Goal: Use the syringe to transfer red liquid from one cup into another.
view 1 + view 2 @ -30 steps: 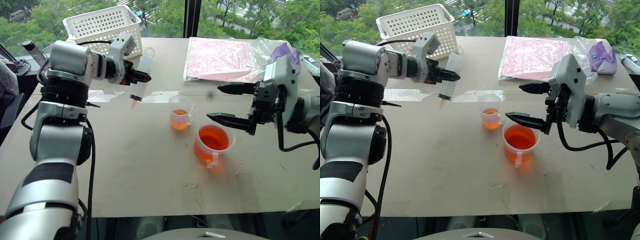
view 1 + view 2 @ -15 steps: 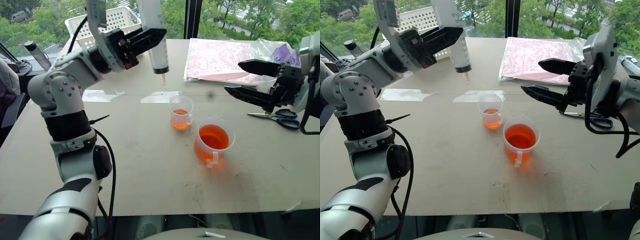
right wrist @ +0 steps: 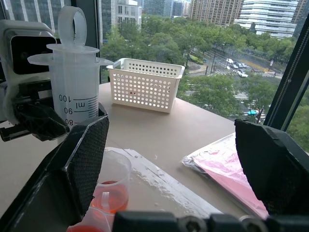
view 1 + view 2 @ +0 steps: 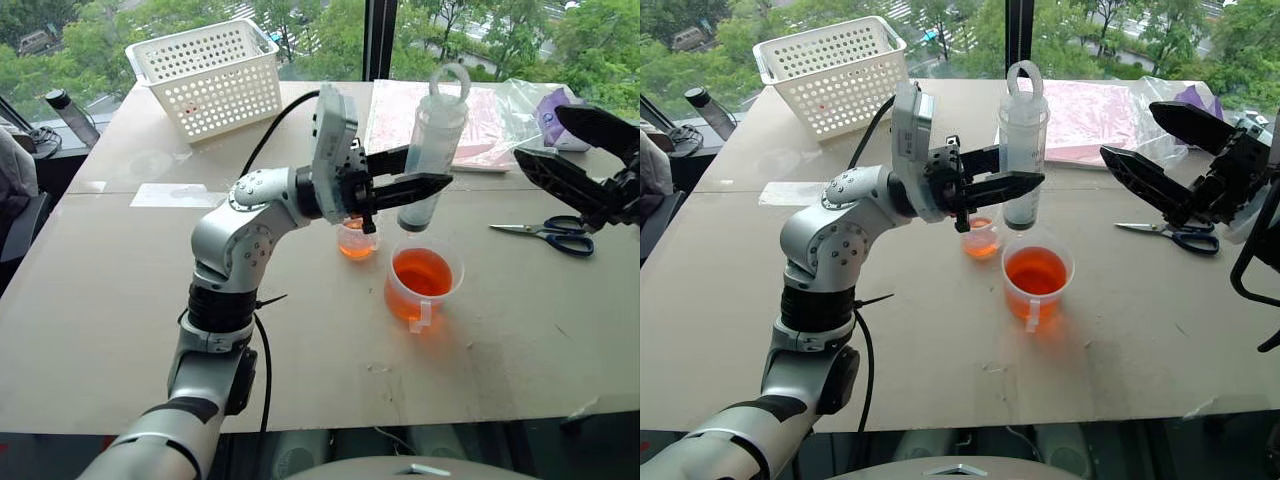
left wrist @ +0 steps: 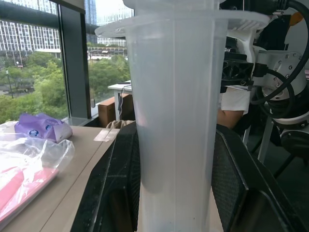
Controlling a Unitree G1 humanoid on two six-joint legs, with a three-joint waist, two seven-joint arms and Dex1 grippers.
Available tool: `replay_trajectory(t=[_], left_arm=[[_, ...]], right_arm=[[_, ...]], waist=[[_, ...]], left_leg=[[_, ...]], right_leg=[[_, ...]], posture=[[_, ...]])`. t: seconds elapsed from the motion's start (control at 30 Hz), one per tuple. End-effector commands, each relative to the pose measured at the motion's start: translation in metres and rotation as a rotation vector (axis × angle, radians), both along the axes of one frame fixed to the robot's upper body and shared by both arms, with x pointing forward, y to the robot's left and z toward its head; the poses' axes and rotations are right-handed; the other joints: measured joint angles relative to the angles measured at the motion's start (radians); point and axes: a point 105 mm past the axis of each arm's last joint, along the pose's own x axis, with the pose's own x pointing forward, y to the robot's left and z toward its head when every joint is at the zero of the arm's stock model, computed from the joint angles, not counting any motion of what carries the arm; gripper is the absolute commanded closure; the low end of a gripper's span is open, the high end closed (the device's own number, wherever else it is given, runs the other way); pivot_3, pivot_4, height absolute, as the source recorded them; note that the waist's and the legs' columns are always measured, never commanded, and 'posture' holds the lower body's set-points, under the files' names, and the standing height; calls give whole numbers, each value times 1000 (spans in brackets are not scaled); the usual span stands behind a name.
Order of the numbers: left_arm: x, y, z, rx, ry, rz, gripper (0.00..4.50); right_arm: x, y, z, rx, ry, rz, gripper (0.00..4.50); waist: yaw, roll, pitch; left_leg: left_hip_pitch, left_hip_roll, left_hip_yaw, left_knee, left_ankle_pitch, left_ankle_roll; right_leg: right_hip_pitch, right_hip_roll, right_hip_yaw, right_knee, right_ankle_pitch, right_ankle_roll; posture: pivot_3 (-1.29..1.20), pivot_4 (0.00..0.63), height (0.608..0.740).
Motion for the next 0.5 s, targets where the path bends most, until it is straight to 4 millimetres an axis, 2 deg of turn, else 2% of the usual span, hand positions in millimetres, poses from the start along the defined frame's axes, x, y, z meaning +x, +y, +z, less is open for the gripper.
replay_trajectory(t=[0.03, 0.23, 0.4, 0.5], left_arm=[[-4, -6, 2, -13, -43, -21, 3143], [-7, -21, -9, -5, -16, -23, 3143], [1, -29, -23, 19, 30, 37, 3143], [3, -32, -30, 44, 34, 52, 3143]], right_arm=[[-12, 5, 18, 3, -89, 5, 42], [-26, 24, 30, 34, -108, 88, 42], [-28, 33, 23, 15, -58, 98, 42], [-23, 35, 11, -25, -5, 56, 42]], waist=[[1, 0, 0], [6, 0, 0], [10, 0, 0], [12, 0, 0]], left_leg=[[2, 0, 0, 0, 0, 0], [5, 0, 0, -1, 0, 0], [4, 0, -1, -1, 0, 0], [4, 0, -1, -1, 0, 1]], right_leg=[[2, 0, 0, -1, 0, 0], [6, 0, 0, -4, 0, 0], [6, 0, 0, -5, 0, 0], [6, 0, 0, -5, 0, 0]], posture=[[0, 150, 740], [0, 150, 740], [0, 150, 740], [0, 150, 740]])
